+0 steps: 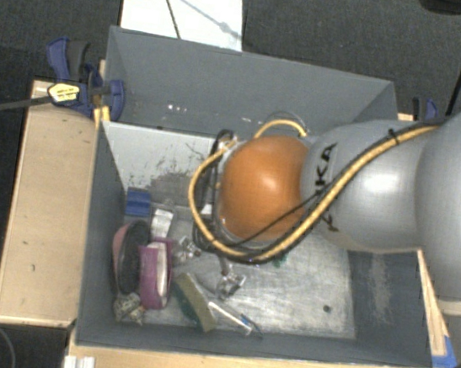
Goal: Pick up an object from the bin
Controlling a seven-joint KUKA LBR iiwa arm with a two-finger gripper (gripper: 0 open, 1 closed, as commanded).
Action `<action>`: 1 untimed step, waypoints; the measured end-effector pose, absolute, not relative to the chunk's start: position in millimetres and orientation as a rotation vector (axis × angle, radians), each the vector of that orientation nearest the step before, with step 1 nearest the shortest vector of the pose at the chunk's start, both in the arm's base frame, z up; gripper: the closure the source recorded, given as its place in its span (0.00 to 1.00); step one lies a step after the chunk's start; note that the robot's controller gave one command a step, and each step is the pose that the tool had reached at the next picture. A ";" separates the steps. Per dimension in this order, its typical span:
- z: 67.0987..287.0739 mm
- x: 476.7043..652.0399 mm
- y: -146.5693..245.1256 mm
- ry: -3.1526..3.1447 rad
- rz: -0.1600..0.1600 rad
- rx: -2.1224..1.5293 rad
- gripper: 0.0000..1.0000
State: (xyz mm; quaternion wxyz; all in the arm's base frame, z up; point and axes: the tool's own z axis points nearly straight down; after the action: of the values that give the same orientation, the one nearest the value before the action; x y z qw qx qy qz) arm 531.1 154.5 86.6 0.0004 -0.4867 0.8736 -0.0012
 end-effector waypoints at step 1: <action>79.7 517.8 127.9 2.675 -0.001 -1.642 0.00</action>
Offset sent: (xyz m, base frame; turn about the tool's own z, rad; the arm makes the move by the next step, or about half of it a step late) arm -0.0140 -0.0258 -0.0073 -0.0878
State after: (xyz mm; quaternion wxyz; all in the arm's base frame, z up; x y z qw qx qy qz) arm 517.8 127.9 79.7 0.0011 -0.5232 0.8522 -0.0002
